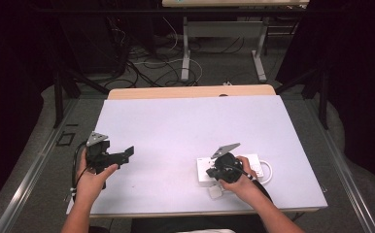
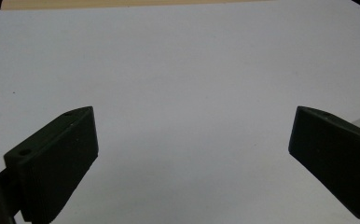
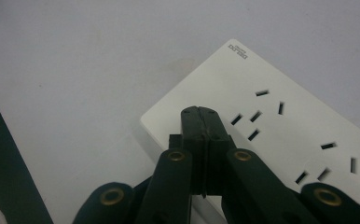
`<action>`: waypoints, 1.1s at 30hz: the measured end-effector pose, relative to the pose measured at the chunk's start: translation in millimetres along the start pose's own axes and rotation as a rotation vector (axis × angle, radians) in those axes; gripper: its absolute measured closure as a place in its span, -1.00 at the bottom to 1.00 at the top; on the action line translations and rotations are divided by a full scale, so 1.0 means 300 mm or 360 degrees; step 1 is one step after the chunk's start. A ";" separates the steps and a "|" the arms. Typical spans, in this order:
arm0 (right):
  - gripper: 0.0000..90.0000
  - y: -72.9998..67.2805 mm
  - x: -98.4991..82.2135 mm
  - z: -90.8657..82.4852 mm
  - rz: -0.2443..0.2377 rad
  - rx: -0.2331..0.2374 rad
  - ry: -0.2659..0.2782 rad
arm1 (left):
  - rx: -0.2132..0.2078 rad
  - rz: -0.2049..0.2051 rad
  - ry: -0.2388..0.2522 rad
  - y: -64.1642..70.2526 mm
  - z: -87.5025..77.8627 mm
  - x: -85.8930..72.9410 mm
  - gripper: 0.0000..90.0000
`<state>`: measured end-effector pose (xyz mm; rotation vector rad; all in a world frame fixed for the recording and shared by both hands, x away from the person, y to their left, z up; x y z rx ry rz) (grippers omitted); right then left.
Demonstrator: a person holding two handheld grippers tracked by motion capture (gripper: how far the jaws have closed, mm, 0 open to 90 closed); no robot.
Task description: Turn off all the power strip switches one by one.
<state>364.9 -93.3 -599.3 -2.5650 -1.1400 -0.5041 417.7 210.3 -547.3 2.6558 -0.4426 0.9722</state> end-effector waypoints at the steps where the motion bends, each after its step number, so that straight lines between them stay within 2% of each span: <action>1: 1.00 0.000 0.000 0.000 0.0000 0.0000 -0.0002 | -0.0001 0.0001 0.0000 0.000 0.000 0.000 -0.97; 5: 1.00 0.000 -0.001 0.000 -0.0007 0.0016 -0.0002 | -0.0001 0.0001 -0.0002 0.000 -0.002 0.000 -0.97; 7: 1.00 0.001 0.001 0.002 0.0017 0.0019 0.0020 | -0.0001 0.0001 -0.0001 0.000 -0.002 0.000 -0.97; 10: 1.00 0.001 -0.004 0.006 0.0016 0.0049 0.0001 | 0.0001 0.0005 -0.0004 0.000 -0.002 0.000 -0.97; 11: 1.00 0.001 -0.001 0.013 0.0004 0.0065 0.0024 | 0.0001 0.0005 -0.0003 0.000 -0.002 0.000 -0.97; 12: 1.00 -0.002 -0.003 0.013 0.0028 0.0078 0.0017 | 0.0000 0.0005 -0.0003 0.000 -0.003 0.000 -0.97; 14: 1.00 -0.001 -0.001 0.014 0.0005 0.0071 0.0012 | 0.0000 0.0005 -0.0002 0.000 -0.002 0.001 -0.97; 15: 1.00 -0.005 -0.005 0.012 0.0025 0.0073 -0.0008 | 0.0000 0.0004 0.0002 0.000 -0.001 0.001 -0.97; 16: 1.00 -0.004 0.000 0.014 0.0015 0.0058 0.0020 | -0.0002 0.0000 0.0006 0.000 0.001 0.001 -0.97; 17: 1.00 -0.005 -0.001 0.014 0.0030 0.0058 0.0018 | -0.0002 -0.0001 -0.0001 -0.001 0.001 0.000 -0.97; 18: 1.00 -0.004 -0.005 0.012 0.0014 0.0064 0.0003 | -0.0002 -0.0002 0.0000 -0.001 0.002 0.000 -0.97; 22: 1.00 -0.003 -0.002 0.014 0.0013 0.0047 0.0023 | -0.0005 -0.0004 -0.0003 0.000 0.002 -0.002 -0.97; 23: 1.00 -0.003 0.000 0.015 -0.0014 0.0045 0.0033 | -0.0001 -0.0007 0.0004 -0.001 0.002 -0.001 -0.97; 24: 1.00 -0.007 -0.005 0.011 0.0006 0.0045 0.0008 | 0.0000 -0.0005 -0.0004 -0.002 0.001 -0.002 -0.97; 25: 1.00 -0.005 -0.002 0.012 -0.0006 0.0042 0.0023 | 0.0000 -0.0006 -0.0002 -0.002 0.000 -0.001 -0.97; 27: 1.00 -0.008 -0.002 0.013 0.0028 0.0050 0.0023 | -0.0001 -0.0007 -0.0002 -0.001 -0.001 -0.001 -0.97; 28: 1.00 -0.006 -0.002 0.013 0.0013 0.0048 0.0029 | -0.0002 -0.0006 -0.0001 -0.001 -0.001 -0.001 -0.97; 31: 1.00 -0.006 -0.002 0.012 0.0033 0.0039 0.0030 | 0.0002 -0.0005 -0.0003 -0.003 0.001 -0.002 -0.97; 33: 1.00 -0.005 -0.006 0.010 0.0012 0.0050 0.0014 | 0.0000 -0.0005 -0.0002 -0.003 0.000 -0.002 -0.97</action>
Point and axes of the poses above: each handheld gripper's, and its own axes: z roughly forward along the jaws, x roughly out of its top, y roughly to its right, the point moved 10 cm from there along z, roughly forward along the jaws, and after that the axes turned 13 degrees about -y, right-handed, at the moved point
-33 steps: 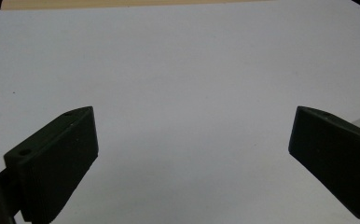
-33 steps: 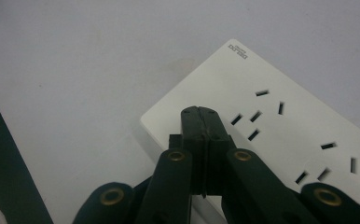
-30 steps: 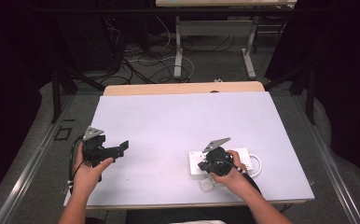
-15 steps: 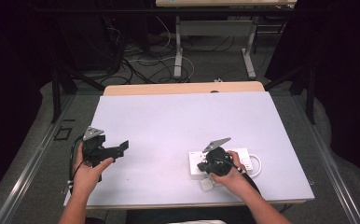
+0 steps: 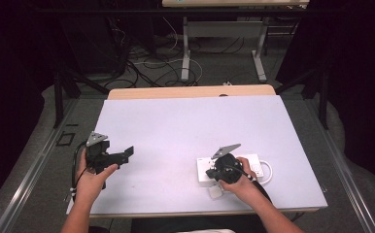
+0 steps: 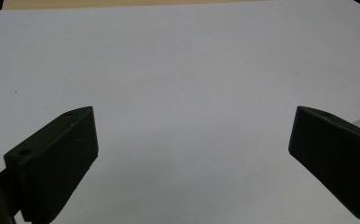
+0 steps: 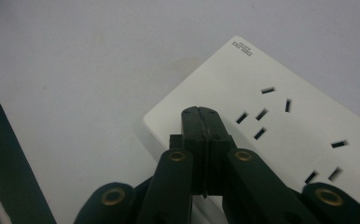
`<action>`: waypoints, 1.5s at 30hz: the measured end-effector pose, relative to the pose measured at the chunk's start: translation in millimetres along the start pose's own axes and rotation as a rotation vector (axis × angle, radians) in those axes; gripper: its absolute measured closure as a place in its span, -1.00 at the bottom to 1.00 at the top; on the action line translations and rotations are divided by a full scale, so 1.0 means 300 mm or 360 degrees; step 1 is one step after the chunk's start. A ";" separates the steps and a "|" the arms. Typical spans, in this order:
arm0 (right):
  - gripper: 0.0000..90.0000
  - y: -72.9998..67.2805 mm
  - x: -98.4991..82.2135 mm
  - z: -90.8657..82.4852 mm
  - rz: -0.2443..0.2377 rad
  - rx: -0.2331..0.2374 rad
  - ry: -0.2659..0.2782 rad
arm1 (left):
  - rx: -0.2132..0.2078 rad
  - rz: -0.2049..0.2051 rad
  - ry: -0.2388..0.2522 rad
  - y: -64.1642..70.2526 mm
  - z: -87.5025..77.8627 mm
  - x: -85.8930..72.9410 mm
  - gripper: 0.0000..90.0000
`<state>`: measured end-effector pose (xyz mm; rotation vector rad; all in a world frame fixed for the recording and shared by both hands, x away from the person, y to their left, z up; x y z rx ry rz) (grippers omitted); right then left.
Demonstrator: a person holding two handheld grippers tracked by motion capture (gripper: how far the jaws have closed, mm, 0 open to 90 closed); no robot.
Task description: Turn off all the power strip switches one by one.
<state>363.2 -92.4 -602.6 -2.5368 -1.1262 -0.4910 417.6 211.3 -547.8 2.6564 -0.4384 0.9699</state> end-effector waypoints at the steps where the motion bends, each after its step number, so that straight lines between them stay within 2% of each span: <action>1: 1.00 0.001 -0.001 -0.001 0.0002 -0.0002 -0.0005 | 0.0000 -0.0002 0.0001 0.000 -0.001 0.000 -0.97; 10: 1.00 0.009 0.013 -0.017 0.0019 -0.0009 0.0044 | 0.0000 -0.0008 0.0012 -0.004 -0.004 0.003 -0.97; 14: 0.91 0.025 0.020 -0.032 0.0023 -0.0039 0.0060 | 0.0004 -0.0011 0.0008 -0.008 -0.005 0.002 -0.97; 15: 0.91 0.031 0.024 -0.036 0.0004 -0.0045 0.0071 | 0.0004 -0.0011 0.0004 -0.008 -0.005 0.001 -0.97; 16: 0.89 0.031 0.022 -0.042 0.0040 -0.0045 0.0063 | 0.0004 -0.0011 0.0005 -0.008 -0.006 0.001 -0.97; 17: 0.87 0.036 0.022 -0.047 0.0034 -0.0053 0.0054 | 0.0004 -0.0011 0.0006 -0.008 -0.006 0.002 -0.97; 20: 0.77 0.054 0.041 -0.061 0.0026 -0.0060 0.0129 | 0.0003 -0.0015 0.0007 -0.008 -0.007 0.002 -0.97; 22: 0.70 0.063 0.037 -0.081 0.0062 -0.0057 0.0104 | 0.0002 -0.0022 0.0008 -0.008 -0.006 0.002 -0.97; 24: 0.62 0.078 0.048 -0.095 0.0083 -0.0074 0.0157 | 0.0002 -0.0018 0.0010 -0.009 -0.007 0.003 -0.97; 28: 0.44 0.102 0.052 -0.134 0.0091 -0.0091 0.0185 | 0.0004 -0.0021 0.0014 -0.011 -0.009 0.004 -0.97; 31: 0.31 0.124 0.062 -0.161 0.0100 -0.0120 0.0244 | 0.0003 -0.0022 0.0019 -0.011 -0.009 0.005 -0.97; 32: 0.26 0.131 0.057 -0.171 0.0117 -0.0126 0.0233 | 0.0004 -0.0023 0.0019 -0.011 -0.009 0.005 -0.97; 36: 0.23 0.173 0.058 -0.205 0.0143 -0.0162 0.0279 | 0.0005 -0.0025 0.0015 -0.012 -0.011 0.004 -0.97; 43: 0.11 0.246 0.042 -0.257 0.0258 -0.0225 0.0326 | 0.0007 -0.0028 0.0017 -0.018 -0.012 0.004 -0.97; 45: 0.00 0.272 0.033 -0.271 0.0293 -0.0257 0.0340 | 0.0008 -0.0028 0.0018 -0.019 -0.012 0.004 -0.97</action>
Point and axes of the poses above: each handheld gripper's, and its own axes: z roughly forward along the jaws, x roughly out of its top, y roughly to its right, the point moved 10 cm from there along z, roughly forward along the jaws, and after that the axes turned 13 degrees about -y, right-handed, at the moved point
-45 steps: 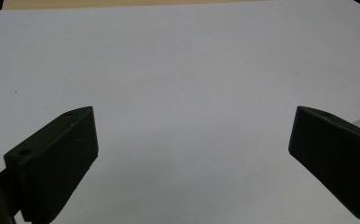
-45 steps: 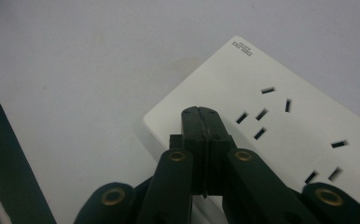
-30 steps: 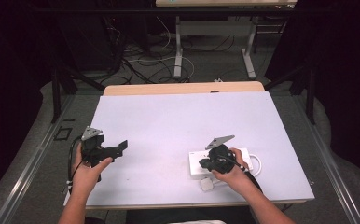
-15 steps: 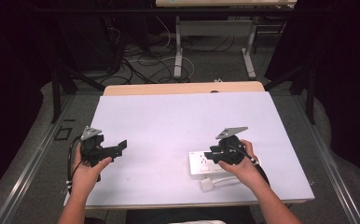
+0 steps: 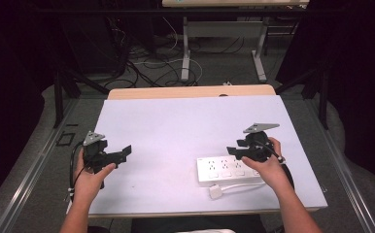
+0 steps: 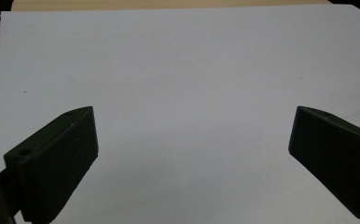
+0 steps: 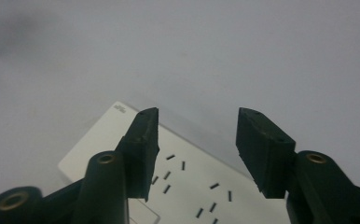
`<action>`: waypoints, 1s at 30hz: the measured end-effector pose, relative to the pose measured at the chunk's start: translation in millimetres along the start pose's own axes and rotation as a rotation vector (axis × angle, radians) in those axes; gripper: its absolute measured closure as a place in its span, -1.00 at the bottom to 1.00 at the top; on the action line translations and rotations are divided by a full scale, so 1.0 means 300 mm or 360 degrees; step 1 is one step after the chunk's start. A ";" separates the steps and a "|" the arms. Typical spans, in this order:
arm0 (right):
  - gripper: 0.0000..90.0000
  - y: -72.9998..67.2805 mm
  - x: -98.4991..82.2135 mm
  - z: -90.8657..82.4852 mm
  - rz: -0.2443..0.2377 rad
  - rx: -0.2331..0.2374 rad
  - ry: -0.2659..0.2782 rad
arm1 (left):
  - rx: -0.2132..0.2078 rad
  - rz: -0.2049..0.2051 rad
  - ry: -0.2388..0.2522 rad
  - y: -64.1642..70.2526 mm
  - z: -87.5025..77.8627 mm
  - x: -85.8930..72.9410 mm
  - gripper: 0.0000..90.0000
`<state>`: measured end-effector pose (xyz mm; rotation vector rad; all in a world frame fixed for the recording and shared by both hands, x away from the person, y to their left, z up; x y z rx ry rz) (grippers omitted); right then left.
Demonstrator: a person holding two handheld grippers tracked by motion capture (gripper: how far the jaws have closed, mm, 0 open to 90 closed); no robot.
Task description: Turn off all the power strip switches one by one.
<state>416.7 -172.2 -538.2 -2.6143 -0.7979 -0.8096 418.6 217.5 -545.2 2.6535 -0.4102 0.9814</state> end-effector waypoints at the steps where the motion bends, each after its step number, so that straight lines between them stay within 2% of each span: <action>1: -0.01 0.016 -0.002 -0.006 0.0024 -0.0018 0.0001 | 0.0000 -0.0001 0.0000 -0.001 0.000 0.000 -0.97; 7: -0.32 0.091 -0.003 -0.030 0.0093 -0.0083 0.0066 | 0.0003 -0.0009 -0.0003 -0.007 0.001 -0.003 -0.97; 10: -0.44 0.132 -0.012 -0.044 0.0138 -0.0123 0.0077 | 0.0006 -0.0020 0.0003 -0.012 0.002 -0.003 -0.97; 11: -0.44 0.132 -0.012 -0.044 0.0138 -0.0123 0.0077 | 0.0006 -0.0020 0.0003 -0.012 0.002 -0.003 -0.97; 12: -0.53 0.165 -0.024 -0.056 0.0165 -0.0160 0.0074 | 0.0008 -0.0022 -0.0002 -0.016 0.002 -0.005 -0.97; 15: -0.66 0.204 -0.036 -0.069 0.0222 -0.0202 0.0087 | 0.0012 -0.0030 -0.0004 -0.022 0.002 -0.006 -0.97; 21: -0.78 0.282 -0.063 -0.095 0.0308 -0.0272 0.0118 | 0.0024 -0.0039 0.0001 -0.033 0.002 -0.007 -0.97; 28: -0.88 0.368 -0.099 -0.116 0.0361 -0.0365 0.0134 | 0.0032 -0.0058 0.0001 -0.046 0.003 -0.010 -0.97; 30: -0.93 0.384 -0.105 -0.114 0.0366 -0.0366 0.0144 | 0.0039 -0.0055 -0.0002 -0.050 0.004 -0.011 -0.97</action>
Point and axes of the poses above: each handheld gripper's, and its own axes: z roughly forward along the jaws, x roughly out of its top, y roughly to its right, the point moved 10 cm from there along z, roughly forward along the jaws, and after that the axes turned 13 degrees about -y, right-handed, at the moved point
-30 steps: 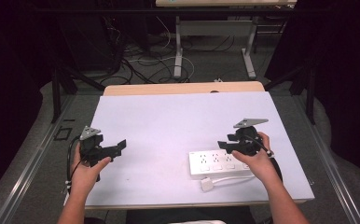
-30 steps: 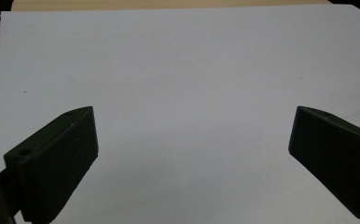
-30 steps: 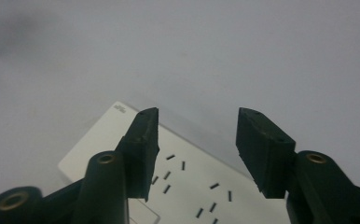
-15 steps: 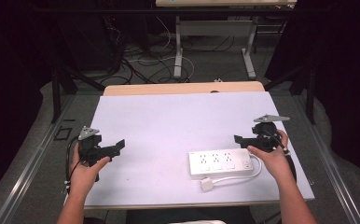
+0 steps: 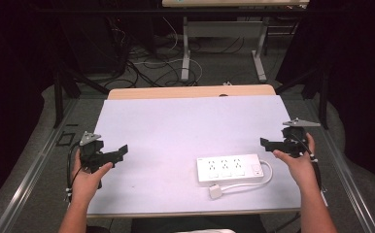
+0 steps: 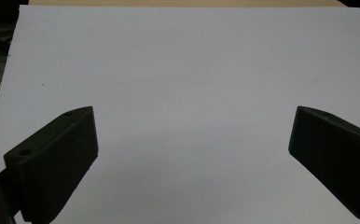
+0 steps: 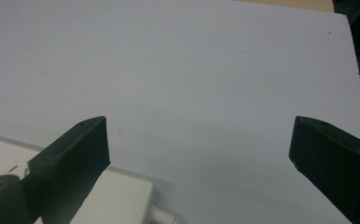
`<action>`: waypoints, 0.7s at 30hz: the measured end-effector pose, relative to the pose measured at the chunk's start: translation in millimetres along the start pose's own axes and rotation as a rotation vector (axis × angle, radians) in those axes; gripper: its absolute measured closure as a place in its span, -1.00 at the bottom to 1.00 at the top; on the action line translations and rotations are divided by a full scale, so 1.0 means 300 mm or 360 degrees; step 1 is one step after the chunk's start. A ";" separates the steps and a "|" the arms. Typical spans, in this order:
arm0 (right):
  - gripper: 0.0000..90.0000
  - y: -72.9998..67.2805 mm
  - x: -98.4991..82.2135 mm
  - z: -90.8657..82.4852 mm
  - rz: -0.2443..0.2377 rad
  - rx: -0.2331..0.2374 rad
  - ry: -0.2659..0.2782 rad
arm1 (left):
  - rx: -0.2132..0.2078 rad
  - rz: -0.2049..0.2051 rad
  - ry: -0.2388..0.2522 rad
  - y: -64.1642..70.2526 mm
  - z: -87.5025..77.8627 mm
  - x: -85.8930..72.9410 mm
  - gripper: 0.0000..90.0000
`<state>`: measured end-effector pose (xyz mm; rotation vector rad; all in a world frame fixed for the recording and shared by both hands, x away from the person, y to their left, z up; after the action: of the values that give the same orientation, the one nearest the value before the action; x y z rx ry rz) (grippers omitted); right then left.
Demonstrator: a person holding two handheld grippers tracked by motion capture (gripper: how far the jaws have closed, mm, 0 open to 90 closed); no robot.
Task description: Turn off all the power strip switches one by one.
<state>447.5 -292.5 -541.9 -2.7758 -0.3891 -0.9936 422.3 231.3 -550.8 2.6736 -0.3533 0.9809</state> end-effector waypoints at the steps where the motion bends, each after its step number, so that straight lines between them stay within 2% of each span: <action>1: -0.93 0.008 -0.002 0.003 -0.0002 0.0002 0.0004 | 0.0005 0.0000 -0.0002 -0.003 0.001 -0.001 -0.97; 5: -0.98 0.034 -0.013 0.018 0.0037 0.0005 0.0011 | 0.0010 -0.0014 -0.0002 -0.013 0.006 -0.004 -0.97; 11: -1.00 0.085 -0.036 0.050 0.0055 -0.0036 0.0025 | 0.0029 -0.0029 -0.0004 -0.029 0.017 -0.010 -0.97; 16: -1.00 0.133 -0.070 0.085 0.0107 -0.0066 0.0004 | 0.0045 -0.0036 -0.0006 -0.042 0.020 -0.015 -0.99; 20: -1.00 0.159 -0.096 0.111 0.0142 -0.0065 -0.0015 | 0.0052 -0.0048 0.0014 -0.051 0.026 -0.015 -0.99; 21: -1.00 0.164 -0.100 0.115 0.0140 -0.0065 -0.0012 | 0.0054 -0.0048 -0.0002 -0.054 0.027 -0.019 -0.99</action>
<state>460.4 -336.7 -590.9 -2.8065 -0.2484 -0.9820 428.0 244.5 -563.4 2.7018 -0.2988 0.9850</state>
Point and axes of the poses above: each handheld gripper's, and its own axes: z roughly forward along the jaws, x roughly out of its top, y roughly to its right, the point moved 10 cm from there along z, roughly forward along the jaws, and after that the axes turned 13 degrees about -y, right-handed, at the moved point
